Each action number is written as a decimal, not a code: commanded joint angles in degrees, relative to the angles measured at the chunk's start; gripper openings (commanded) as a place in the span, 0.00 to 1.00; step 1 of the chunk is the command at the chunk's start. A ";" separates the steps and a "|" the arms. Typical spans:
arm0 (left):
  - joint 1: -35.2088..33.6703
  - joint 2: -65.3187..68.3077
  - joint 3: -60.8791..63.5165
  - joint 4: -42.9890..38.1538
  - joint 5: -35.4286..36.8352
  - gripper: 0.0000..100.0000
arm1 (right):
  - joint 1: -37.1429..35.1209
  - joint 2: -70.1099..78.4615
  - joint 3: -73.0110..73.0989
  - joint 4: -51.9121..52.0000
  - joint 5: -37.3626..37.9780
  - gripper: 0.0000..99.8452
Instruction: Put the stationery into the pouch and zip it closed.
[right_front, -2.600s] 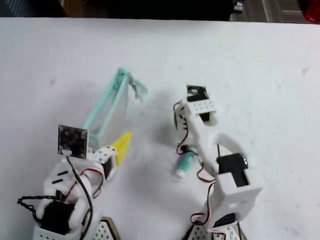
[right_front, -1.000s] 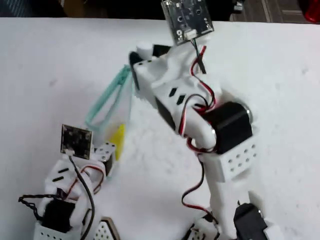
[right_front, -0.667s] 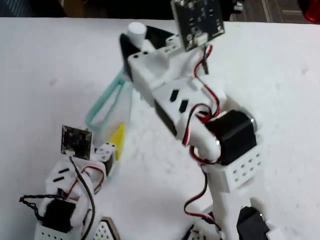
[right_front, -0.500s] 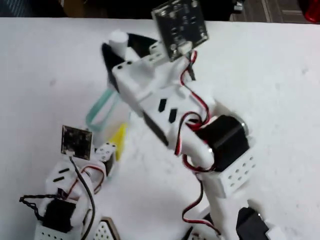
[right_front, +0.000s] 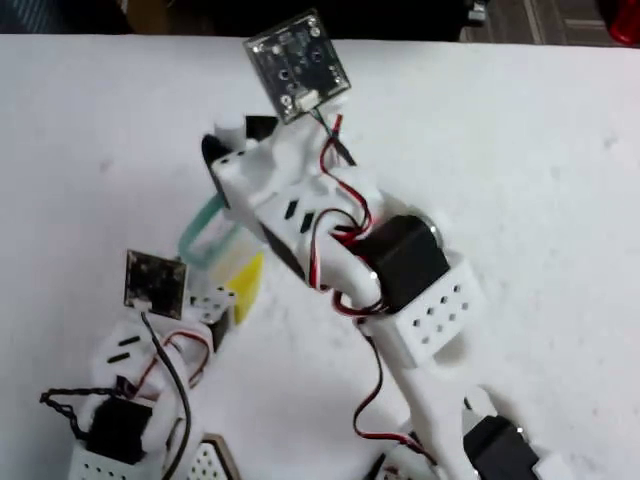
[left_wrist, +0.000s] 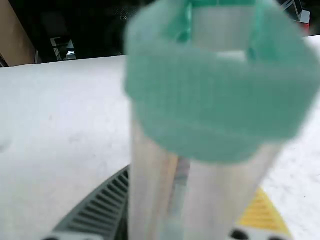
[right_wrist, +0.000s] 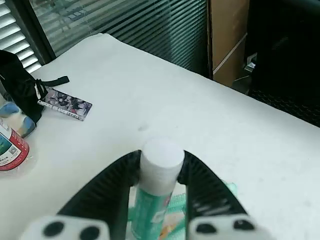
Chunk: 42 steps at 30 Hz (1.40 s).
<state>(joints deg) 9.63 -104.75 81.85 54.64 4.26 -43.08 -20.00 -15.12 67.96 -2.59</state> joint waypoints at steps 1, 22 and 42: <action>0.48 0.13 -0.62 -0.18 -0.26 0.25 | -1.71 -1.45 1.49 -2.24 0.88 0.02; 0.48 0.13 -0.26 0.09 -0.26 0.25 | -6.64 -8.48 6.59 4.53 0.97 0.23; 0.57 0.13 -0.18 0.18 -0.26 0.25 | -1.01 0.13 0.18 3.03 -24.18 0.26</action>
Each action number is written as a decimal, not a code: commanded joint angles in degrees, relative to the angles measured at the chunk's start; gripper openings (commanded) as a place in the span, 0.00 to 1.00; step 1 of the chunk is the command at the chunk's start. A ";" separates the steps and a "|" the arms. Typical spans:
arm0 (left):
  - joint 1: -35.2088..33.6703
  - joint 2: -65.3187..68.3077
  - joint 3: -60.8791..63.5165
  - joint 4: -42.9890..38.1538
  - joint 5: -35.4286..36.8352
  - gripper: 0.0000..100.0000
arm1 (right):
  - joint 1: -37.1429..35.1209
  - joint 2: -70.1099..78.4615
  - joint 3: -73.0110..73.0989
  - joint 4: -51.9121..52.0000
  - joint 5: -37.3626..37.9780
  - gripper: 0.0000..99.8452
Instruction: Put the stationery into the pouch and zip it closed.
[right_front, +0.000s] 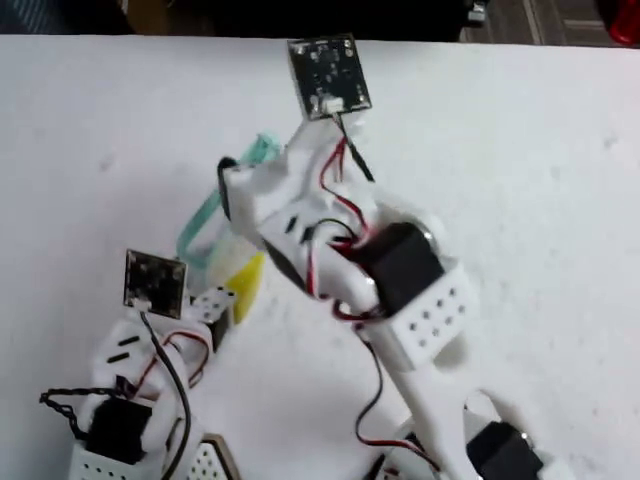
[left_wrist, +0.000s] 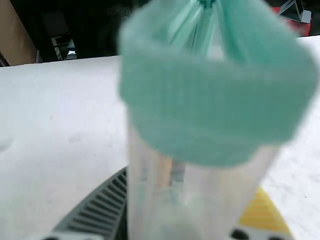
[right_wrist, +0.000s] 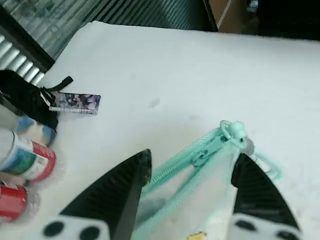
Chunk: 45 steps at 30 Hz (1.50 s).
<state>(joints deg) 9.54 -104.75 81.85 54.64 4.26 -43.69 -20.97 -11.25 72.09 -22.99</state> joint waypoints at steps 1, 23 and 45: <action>0.66 0.13 -0.18 0.18 -0.26 0.25 | -0.40 2.15 -4.31 -1.10 -4.31 0.26; 1.19 0.13 -6.42 8.35 -0.62 0.26 | 3.47 22.64 -14.77 12.18 -2.73 0.14; 1.71 0.13 -15.38 17.32 -0.70 0.33 | 13.76 30.37 -44.57 15.60 30.68 0.02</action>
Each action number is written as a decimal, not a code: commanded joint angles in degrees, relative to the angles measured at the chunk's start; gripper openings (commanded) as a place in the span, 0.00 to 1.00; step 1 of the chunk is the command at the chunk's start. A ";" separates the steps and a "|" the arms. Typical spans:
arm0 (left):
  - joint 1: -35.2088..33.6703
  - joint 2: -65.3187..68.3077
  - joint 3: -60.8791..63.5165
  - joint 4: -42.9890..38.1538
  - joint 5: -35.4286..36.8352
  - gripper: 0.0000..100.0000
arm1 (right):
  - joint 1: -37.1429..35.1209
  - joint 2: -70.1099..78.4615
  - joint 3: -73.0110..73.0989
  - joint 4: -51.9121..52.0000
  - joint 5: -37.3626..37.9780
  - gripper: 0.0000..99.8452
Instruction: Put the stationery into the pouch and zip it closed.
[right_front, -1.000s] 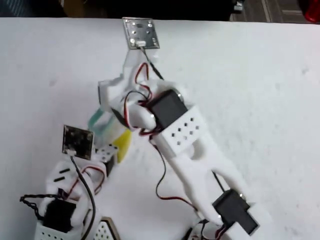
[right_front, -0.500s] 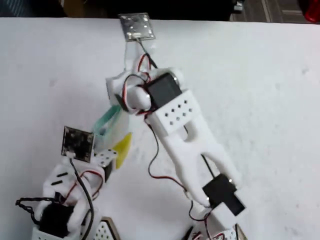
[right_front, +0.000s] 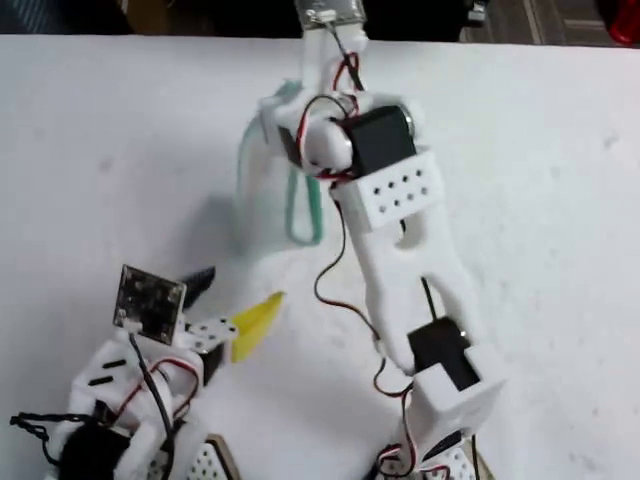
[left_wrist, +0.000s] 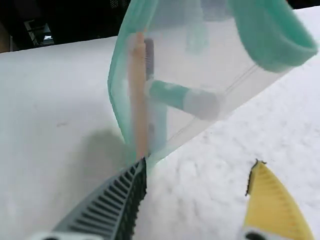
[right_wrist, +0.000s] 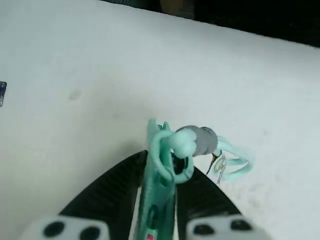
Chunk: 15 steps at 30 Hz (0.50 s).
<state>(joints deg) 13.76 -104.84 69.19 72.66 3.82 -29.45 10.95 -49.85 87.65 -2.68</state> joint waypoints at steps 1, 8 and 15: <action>-3.74 0.22 -2.11 -1.49 -0.09 0.33 | -1.54 -1.98 -6.77 1.80 15.12 0.02; -14.37 0.22 4.13 -10.90 2.73 0.31 | -9.10 -6.99 0.97 11.38 38.95 0.02; -23.34 0.22 4.04 -11.34 8.70 0.30 | -14.11 -24.57 34.81 11.38 66.20 0.02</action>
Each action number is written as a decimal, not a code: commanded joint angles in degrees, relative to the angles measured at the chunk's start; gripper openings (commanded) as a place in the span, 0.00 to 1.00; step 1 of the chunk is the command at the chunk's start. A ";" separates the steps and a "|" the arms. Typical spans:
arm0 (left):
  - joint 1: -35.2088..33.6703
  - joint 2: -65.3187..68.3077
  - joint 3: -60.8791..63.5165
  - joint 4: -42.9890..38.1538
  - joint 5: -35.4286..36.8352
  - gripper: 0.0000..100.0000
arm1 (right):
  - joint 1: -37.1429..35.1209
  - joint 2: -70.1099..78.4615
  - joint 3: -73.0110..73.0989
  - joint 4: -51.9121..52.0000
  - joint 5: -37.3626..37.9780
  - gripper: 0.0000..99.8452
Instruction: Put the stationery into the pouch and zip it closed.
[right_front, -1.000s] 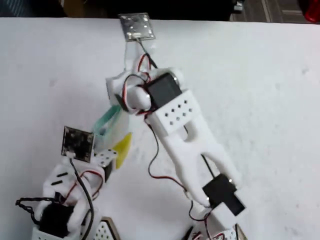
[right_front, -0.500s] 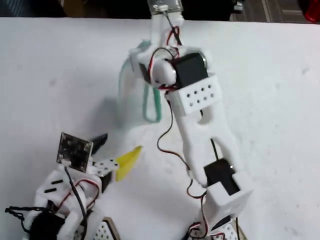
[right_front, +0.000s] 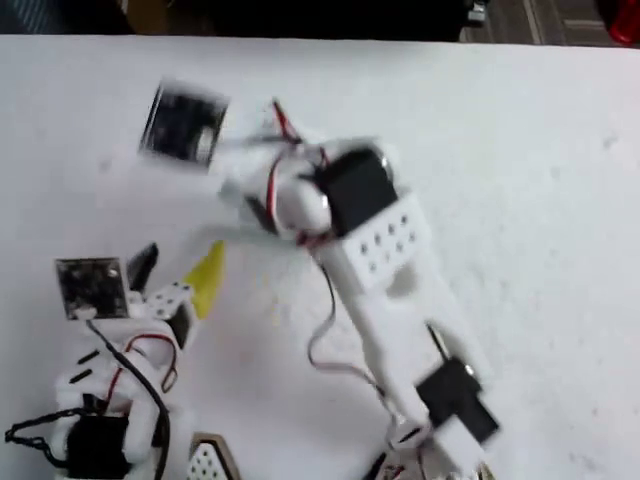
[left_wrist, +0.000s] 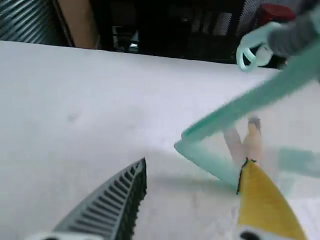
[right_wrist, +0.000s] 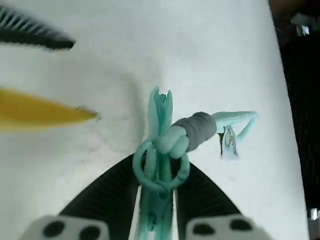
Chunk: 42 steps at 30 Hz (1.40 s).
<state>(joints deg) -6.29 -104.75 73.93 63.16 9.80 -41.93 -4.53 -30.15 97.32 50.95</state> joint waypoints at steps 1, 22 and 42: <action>-4.09 0.13 -0.70 -1.85 3.43 0.30 | -2.07 -12.44 20.92 1.71 16.88 0.02; 10.15 0.13 -1.76 1.14 -2.29 0.31 | -4.00 -30.02 42.64 -22.11 6.59 0.02; 16.48 0.31 -8.00 -2.46 -2.37 0.27 | -3.12 -30.73 51.08 -28.53 8.18 0.02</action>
<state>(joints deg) 12.62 -104.84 68.66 64.13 6.64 -44.48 -33.89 20.84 69.36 57.80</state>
